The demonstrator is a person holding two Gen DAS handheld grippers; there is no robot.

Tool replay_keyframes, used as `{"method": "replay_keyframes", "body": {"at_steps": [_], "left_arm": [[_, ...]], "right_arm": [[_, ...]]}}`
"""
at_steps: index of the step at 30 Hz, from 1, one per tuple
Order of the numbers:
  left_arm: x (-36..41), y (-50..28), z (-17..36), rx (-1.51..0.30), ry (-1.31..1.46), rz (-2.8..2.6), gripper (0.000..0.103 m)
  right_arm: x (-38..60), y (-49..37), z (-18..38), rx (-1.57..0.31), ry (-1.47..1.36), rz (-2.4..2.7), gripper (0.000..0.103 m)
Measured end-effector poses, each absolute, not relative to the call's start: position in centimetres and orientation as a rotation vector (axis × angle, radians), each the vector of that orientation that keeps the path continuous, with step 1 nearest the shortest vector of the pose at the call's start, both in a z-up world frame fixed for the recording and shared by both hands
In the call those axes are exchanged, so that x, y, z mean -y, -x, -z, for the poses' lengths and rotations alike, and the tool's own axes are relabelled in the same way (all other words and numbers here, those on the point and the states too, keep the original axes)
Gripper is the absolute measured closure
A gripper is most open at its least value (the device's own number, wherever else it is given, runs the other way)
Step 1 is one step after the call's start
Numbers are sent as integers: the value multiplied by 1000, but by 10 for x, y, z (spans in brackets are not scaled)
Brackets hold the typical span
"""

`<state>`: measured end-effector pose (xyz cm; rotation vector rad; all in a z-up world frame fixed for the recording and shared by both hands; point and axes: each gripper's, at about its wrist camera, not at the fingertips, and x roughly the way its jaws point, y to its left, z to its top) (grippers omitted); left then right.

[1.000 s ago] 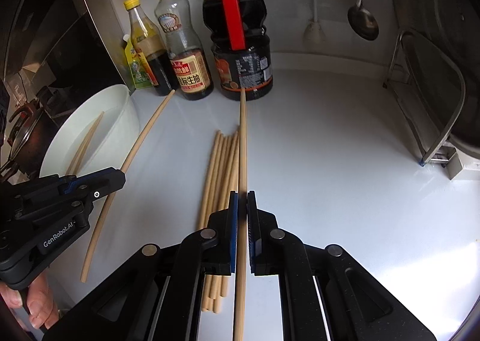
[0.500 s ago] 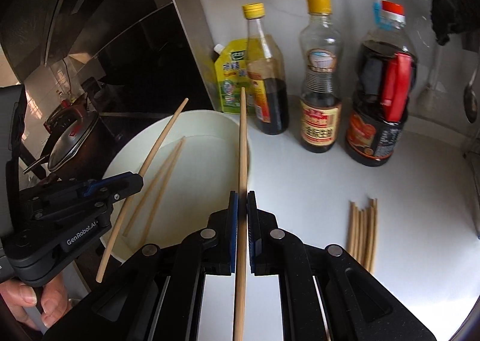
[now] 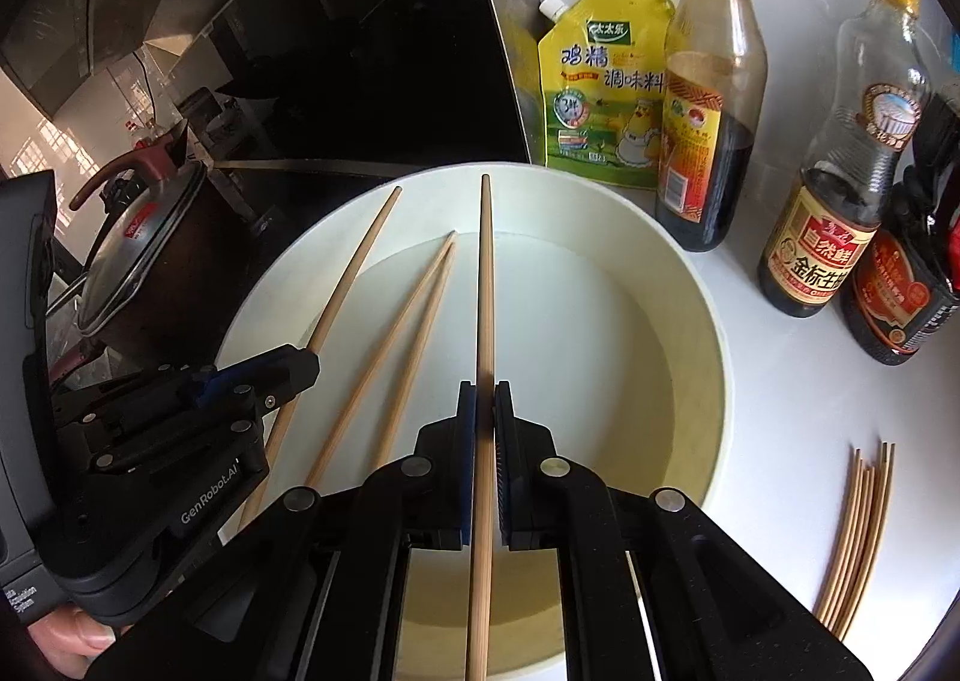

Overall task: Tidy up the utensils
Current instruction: 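Lower the left tool's chopstick into the basin and open it while the right tool releases its own, then withdraw both open tools from the basin back over the chopstick pile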

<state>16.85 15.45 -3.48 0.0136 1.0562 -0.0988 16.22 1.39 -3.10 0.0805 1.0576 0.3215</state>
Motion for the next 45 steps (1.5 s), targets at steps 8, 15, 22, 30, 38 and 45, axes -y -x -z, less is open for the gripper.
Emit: {"method": "replay_keyframes", "body": {"at_steps": [8,15,22,30,38,45], "left_arm": [[-153,-183,61,-1118,-13,112,96],[-156,-192,75,-1157,-6,107,95],[-159,-192,70,-1142,4,88,78],[-166,-184,52,-1101,6,59,48],[-171,-165,39,-1076,11,46,44],[-172,-146,26,-1047,13,36,42]], "right_arm": [[-17,-183,60,-1149,-107,-290,97],[-17,-186,70,-1169,-98,-280,97],[-13,-185,70,-1171,-114,-285,95],[-7,-176,56,-1129,-99,-266,85],[-5,-157,43,-1107,-94,-270,79],[-2,-135,33,-1081,-97,-273,75]]}}
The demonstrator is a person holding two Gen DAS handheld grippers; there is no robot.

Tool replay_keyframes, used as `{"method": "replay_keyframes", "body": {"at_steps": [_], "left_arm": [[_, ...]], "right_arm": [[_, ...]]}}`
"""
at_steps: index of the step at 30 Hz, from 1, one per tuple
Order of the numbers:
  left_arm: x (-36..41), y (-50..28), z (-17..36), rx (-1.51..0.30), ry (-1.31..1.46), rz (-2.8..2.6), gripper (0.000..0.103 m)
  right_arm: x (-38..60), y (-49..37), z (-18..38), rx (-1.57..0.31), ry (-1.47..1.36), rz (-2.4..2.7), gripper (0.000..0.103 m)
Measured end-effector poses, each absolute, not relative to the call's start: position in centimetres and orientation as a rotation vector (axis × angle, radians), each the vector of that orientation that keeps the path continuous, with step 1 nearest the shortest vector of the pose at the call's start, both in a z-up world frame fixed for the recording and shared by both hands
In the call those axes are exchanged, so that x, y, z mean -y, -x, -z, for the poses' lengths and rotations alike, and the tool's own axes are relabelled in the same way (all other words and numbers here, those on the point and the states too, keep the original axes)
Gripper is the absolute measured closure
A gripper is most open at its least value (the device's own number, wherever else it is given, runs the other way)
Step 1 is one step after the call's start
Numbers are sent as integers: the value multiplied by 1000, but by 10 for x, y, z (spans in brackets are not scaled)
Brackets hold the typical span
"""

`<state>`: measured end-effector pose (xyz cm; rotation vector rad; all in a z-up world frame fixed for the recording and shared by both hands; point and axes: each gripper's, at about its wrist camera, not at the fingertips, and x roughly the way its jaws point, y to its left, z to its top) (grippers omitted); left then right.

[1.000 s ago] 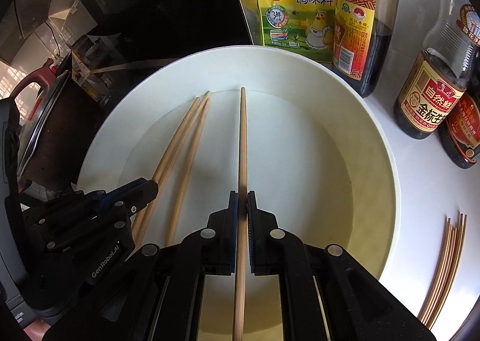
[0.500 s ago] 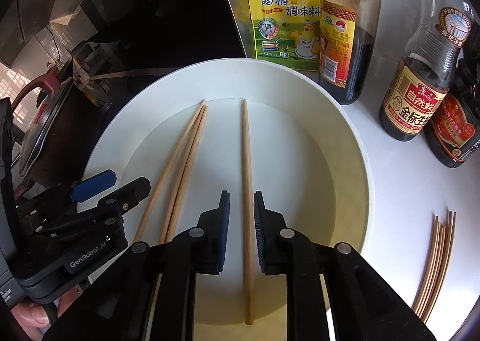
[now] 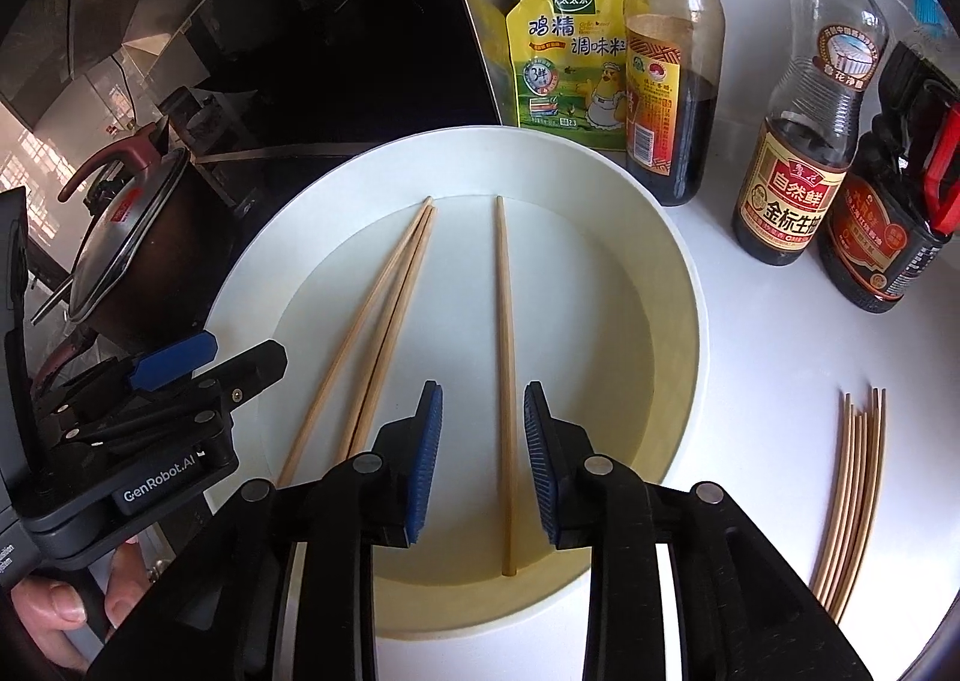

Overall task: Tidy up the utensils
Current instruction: 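Withdraw both open tools from the basin back over the chopstick pile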

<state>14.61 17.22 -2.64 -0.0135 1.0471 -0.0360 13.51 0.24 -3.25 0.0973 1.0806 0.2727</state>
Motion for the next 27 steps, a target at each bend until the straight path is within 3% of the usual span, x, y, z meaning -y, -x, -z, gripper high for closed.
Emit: {"method": "replay_keyframes", "body": {"at_steps": [24,27], "left_arm": [[-153,-87,8,-1011,16,20,28],[-144,-80,8,-1009,7,30,25]], "right_arm": [[31,-71,12,-1034,-105,-279,62],[41,-62,11,-1032,-109,-268,55]]}}
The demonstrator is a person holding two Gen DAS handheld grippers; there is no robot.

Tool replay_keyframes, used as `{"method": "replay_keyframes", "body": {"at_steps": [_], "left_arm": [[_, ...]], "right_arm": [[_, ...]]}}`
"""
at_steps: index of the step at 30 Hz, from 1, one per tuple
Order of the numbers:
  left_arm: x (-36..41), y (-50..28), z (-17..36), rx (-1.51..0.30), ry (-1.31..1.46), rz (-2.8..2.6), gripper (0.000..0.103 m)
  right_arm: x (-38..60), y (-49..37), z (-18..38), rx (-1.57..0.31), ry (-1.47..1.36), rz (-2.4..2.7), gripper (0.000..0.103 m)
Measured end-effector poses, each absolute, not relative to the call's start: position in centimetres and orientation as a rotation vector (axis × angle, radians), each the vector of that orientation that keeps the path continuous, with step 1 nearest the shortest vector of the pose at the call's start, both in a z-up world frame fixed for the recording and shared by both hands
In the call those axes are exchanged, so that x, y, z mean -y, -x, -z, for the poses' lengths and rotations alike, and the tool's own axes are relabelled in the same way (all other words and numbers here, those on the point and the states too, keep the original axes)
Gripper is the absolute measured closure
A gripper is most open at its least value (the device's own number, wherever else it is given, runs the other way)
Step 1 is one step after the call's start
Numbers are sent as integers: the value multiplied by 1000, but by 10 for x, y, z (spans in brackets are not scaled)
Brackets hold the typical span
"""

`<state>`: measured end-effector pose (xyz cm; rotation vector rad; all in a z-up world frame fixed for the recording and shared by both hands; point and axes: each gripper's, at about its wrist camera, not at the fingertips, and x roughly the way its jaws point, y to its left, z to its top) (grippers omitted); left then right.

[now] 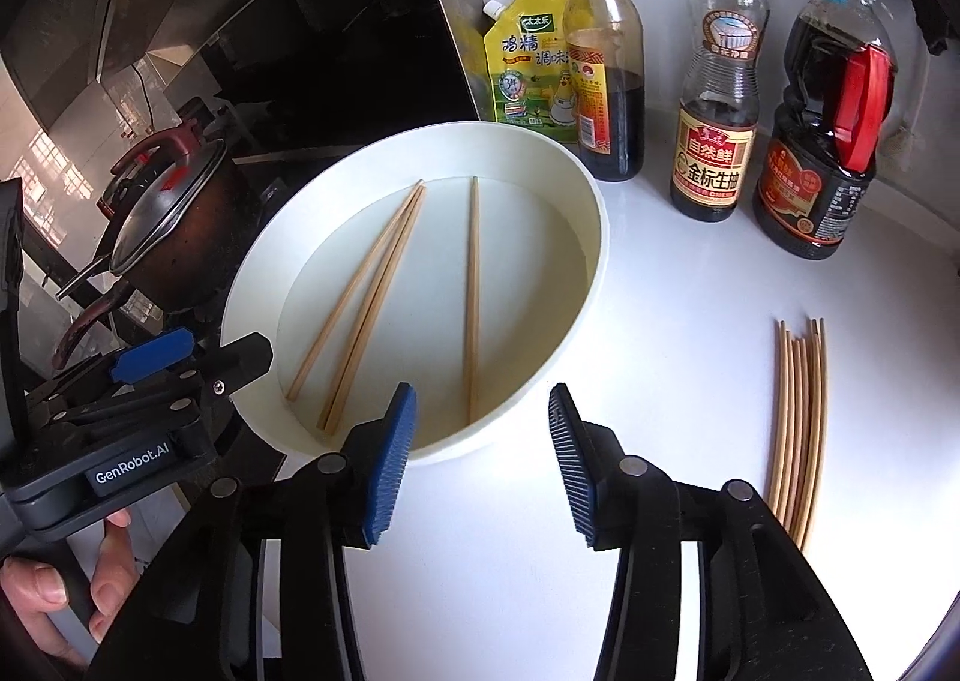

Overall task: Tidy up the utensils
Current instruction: 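Withdraw both open tools from the basin back over the chopstick pile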

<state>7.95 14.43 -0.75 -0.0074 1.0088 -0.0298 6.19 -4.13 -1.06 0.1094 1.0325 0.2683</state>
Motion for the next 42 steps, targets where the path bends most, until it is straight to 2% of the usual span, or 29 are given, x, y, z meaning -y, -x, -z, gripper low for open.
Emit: {"method": "replay_keyframes", "body": {"at_steps": [8,15,30,42], "left_arm": [[-119,-63,5,-1011,-7,57,15],[-93,-52,8,-1018,-35,94,10],[-20,-33,24,-1033,-87,241,9],[24,-26,45,-1041,-88,301,9]], "right_arm": [[74,-35,11,-1032,-118,-227,46],[106,-13,14,-1035,-134,-174,41],[191,28,28,-1037,-192,21,40],[233,31,71,-1087,-189,103,40]]}}
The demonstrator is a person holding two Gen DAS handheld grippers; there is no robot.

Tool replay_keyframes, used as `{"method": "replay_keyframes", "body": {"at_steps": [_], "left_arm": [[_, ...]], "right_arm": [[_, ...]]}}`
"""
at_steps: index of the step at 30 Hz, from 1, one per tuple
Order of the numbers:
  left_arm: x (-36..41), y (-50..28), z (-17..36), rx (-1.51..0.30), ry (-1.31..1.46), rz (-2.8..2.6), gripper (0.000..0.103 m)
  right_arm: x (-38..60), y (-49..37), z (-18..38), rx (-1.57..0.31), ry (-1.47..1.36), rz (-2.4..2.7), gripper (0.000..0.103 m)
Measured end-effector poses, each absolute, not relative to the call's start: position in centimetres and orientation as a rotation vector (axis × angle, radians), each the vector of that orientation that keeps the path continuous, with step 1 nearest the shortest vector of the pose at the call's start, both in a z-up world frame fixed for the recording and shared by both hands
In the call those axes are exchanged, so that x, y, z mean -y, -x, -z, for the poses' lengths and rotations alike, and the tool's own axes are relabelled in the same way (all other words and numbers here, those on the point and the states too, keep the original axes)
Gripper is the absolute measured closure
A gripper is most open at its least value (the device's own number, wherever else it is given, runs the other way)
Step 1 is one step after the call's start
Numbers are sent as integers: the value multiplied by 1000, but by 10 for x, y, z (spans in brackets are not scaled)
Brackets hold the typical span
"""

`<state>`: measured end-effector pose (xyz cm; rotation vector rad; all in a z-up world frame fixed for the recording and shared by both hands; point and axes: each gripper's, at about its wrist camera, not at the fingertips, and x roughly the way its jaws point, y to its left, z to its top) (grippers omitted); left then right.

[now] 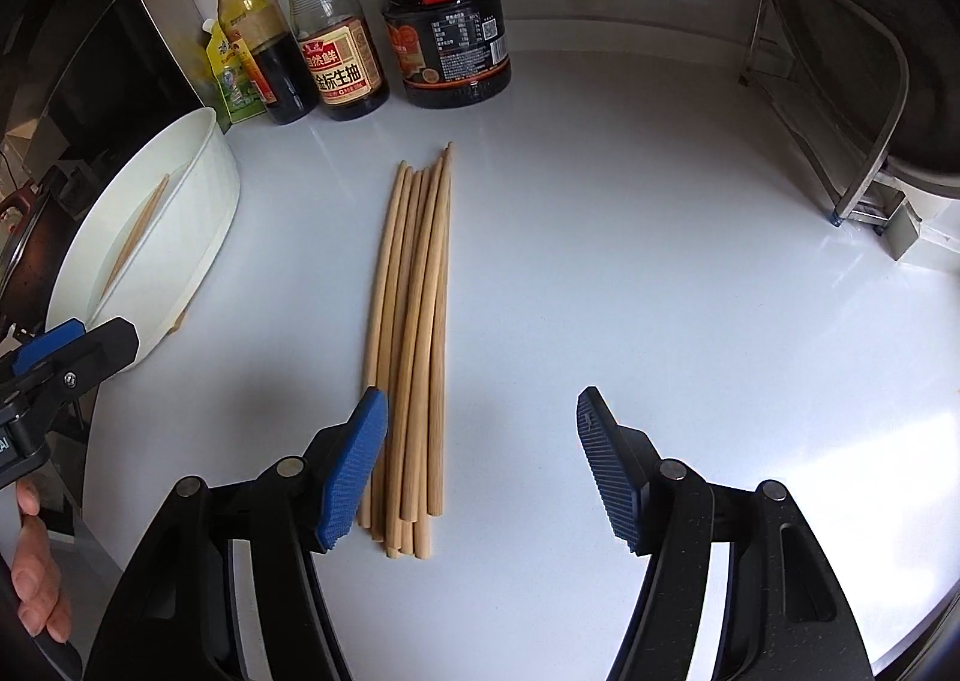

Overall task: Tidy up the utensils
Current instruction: 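Withdraw both open tools from the basin back over the chopstick pile, then close the left tool on one bamboo chopstick while the right tool grasps another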

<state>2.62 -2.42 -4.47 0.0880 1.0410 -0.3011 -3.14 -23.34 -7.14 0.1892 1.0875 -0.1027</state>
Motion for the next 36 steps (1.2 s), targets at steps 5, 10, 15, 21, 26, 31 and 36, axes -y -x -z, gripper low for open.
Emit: {"method": "replay_keyframes", "body": {"at_steps": [5,10,15,21,26,31,36], "left_arm": [[35,-26,57,-1053,-96,300,9],[43,-27,65,-1059,-98,303,9],[50,-30,72,-1065,-100,301,9],[56,-31,79,-1074,-103,301,9],[59,-34,83,-1082,-100,296,9],[65,-35,83,-1077,-116,298,9],[66,-36,81,-1073,-118,290,9]], "right_arm": [[237,23,86,-1089,-175,96,40],[241,15,97,-1096,-163,94,40],[242,10,103,-1095,-154,82,40],[239,8,109,-1104,-133,79,40],[238,9,110,-1100,-118,74,40],[236,9,110,-1097,-102,64,40],[236,6,108,-1100,-88,64,40]]}}
